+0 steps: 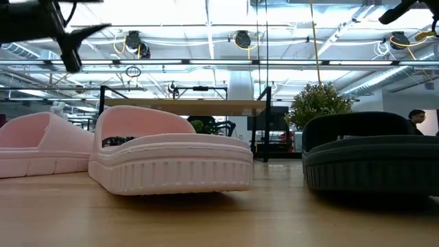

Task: Pick and place slides into the shelf
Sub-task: Put the left pink slipper on the shelf

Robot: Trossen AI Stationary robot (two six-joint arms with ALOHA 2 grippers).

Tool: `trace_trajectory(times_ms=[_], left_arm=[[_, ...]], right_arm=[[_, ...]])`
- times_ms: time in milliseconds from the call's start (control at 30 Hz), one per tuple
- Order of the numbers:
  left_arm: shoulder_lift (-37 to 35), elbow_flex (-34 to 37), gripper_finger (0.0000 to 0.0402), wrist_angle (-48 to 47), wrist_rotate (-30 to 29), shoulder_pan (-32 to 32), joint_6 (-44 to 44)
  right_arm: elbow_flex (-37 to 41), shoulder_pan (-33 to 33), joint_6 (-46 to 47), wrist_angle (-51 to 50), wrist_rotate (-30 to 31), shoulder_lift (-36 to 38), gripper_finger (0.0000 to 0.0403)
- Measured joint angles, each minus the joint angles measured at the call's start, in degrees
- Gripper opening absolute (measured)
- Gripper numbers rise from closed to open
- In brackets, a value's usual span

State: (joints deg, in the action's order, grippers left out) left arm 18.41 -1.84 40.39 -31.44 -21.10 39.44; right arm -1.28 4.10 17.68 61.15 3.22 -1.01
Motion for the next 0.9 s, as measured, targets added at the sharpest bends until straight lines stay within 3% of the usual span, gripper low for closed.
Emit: trace_trajectory(times_ms=[133, 267, 500, 700, 900], left_arm=[[0.1, -5.7, 0.0175, -3.4, 3.2, -1.0, -6.0], [2.9, -17.4, 0.0175, -23.6, 3.1, -3.8, -7.4], [17.9, -39.3, 0.0175, -64.8, 3.9, -8.9, 9.4], [30.6, -47.9, 0.0175, -78.0, 11.3, -13.0, 21.6], [41.0, -48.6, 0.0175, -91.7, 21.2, -16.9, 33.1]], right_arm=[[-2.9, 0.0, -0.6, -1.1, -6.0, -3.2, 0.0105], [-9.9, 0.0, -3.5, -1.1, -10.0, -9.3, 0.0105], [-24.8, 0.0, -7.8, -5.7, -17.9, -22.6, 0.0105], [-36.6, 0.0, -11.8, -14.7, -21.6, -32.2, 0.0105], [-42.6, 0.0, -15.5, -17.1, -21.5, -37.9, 0.0105]])
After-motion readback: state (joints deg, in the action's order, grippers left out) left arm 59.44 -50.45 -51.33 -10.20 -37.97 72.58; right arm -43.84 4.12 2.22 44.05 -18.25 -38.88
